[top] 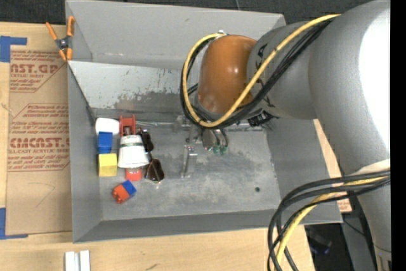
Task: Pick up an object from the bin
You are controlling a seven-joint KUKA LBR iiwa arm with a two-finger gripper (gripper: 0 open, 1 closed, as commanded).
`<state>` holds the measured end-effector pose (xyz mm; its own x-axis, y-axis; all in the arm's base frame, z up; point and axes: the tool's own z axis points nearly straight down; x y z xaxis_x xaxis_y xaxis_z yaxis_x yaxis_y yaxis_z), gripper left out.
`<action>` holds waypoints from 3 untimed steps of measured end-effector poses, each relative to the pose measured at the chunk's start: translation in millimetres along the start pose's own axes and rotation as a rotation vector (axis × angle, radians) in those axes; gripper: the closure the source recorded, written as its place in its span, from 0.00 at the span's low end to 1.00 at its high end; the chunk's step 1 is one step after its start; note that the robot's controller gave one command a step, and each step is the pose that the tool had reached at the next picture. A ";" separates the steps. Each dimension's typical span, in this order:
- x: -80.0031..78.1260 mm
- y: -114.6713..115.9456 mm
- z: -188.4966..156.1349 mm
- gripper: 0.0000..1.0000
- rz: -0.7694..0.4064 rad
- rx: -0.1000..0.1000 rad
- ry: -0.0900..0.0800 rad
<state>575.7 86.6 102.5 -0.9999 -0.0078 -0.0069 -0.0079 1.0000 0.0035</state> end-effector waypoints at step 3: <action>13.5 107.0 18.6 0.00 -0.133 0.001 -0.002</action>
Offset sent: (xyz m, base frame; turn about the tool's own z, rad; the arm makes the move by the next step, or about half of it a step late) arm -0.0011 0.0838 0.0099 -0.2265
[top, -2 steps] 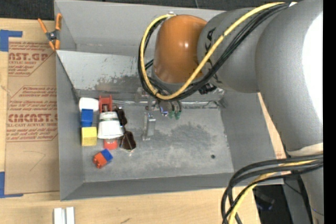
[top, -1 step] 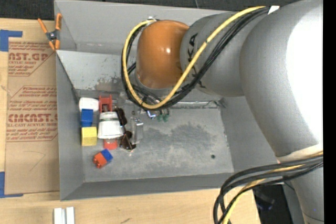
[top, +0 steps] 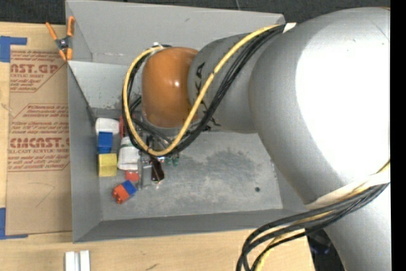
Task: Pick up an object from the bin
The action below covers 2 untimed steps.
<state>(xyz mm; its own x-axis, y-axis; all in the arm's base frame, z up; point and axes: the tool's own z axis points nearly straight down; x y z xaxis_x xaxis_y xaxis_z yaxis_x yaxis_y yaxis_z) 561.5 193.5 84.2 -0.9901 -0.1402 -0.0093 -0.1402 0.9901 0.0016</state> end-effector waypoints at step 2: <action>-8.6 0.0 12.4 1.00 -0.123 -0.003 -0.013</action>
Offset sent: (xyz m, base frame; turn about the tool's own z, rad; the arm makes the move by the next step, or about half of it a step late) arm 0.0000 0.0000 0.0000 0.0000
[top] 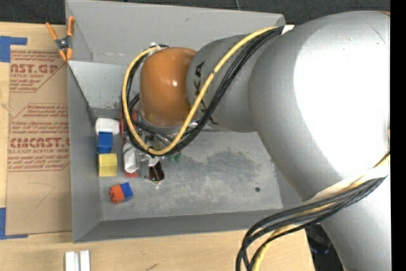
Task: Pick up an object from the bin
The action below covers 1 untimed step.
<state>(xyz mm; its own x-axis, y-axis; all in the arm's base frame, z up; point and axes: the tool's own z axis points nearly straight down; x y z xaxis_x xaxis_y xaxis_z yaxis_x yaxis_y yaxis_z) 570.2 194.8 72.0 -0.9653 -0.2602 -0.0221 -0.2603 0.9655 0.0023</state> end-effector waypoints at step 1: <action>7.9 -6.3 -38.5 1.00 0.006 0.000 0.010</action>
Offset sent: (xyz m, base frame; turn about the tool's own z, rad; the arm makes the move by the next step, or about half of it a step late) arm 0.0044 -0.0250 -0.0020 -0.0117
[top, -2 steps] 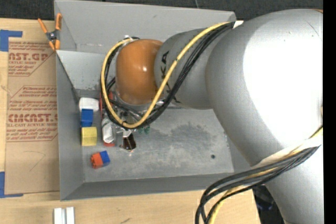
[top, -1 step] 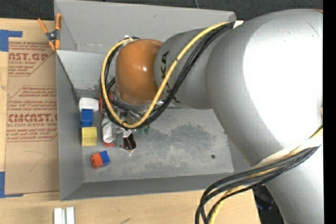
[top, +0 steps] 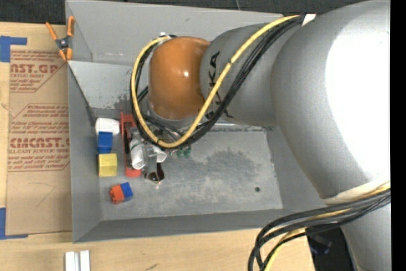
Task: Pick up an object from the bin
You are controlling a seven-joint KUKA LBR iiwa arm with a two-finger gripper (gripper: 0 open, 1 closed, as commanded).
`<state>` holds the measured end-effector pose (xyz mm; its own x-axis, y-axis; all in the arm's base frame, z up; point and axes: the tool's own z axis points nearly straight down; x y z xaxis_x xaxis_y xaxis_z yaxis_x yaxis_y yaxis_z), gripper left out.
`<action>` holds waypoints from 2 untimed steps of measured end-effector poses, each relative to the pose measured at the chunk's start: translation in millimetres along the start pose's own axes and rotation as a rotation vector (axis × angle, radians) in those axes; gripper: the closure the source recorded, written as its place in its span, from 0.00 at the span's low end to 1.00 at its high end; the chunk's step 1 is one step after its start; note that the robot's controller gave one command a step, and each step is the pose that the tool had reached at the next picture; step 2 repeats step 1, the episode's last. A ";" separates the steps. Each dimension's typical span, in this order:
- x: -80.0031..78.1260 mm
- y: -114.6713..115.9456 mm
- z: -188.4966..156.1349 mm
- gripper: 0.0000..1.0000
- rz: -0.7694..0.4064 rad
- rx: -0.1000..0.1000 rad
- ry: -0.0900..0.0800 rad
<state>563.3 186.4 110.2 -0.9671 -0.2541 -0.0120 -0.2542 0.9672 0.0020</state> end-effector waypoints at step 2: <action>-2.6 -2.9 -21.7 1.00 0.001 0.000 -0.009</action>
Offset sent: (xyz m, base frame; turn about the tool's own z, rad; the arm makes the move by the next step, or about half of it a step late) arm -0.0177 0.0138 -0.0388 0.0634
